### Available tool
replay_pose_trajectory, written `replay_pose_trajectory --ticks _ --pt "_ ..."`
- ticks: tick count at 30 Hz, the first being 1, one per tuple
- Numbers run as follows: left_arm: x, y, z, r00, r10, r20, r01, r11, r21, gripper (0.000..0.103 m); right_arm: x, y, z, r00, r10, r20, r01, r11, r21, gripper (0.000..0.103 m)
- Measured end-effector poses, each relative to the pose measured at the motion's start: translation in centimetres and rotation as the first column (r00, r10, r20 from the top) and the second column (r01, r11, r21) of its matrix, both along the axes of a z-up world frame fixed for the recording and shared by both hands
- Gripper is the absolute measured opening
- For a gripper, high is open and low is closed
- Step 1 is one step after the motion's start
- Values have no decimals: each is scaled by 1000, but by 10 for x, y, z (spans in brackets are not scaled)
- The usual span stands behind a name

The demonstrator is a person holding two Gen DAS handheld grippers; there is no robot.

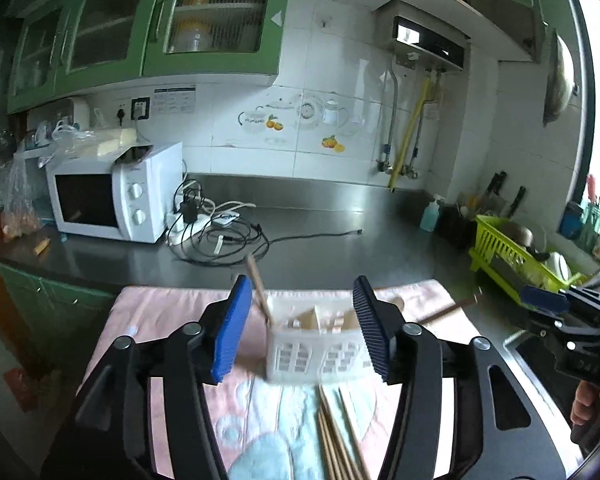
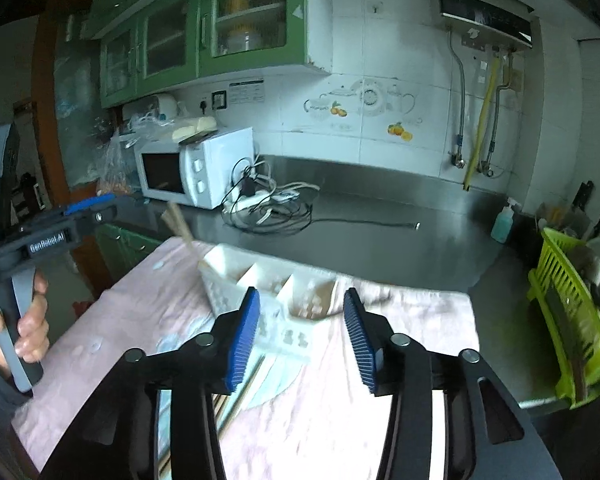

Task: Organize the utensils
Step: 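Return both open tools to the chopsticks on the blanket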

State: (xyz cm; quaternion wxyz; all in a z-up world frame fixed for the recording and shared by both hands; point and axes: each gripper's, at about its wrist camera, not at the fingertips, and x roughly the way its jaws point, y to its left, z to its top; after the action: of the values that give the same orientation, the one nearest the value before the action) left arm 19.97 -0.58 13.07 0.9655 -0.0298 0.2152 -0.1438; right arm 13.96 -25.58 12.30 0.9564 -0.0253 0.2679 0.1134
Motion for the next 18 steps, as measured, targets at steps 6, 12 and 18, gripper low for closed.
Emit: replay_pose_trajectory --ticks 6,12,18 --pt "-48 18 -35 998 40 -49 -39 999 30 69 -43 14 -45 999 20 -39 -20 1000 -6 52" --pt "-87 38 -87 990 98 -104 -90 993 77 78 -77 36 -112 990 45 -135 -47 999 -11 52" --pt "-110 54 -125 974 136 -181 -124 989 76 82 -92 66 -175 964 91 -250 -106 993 -45 51"
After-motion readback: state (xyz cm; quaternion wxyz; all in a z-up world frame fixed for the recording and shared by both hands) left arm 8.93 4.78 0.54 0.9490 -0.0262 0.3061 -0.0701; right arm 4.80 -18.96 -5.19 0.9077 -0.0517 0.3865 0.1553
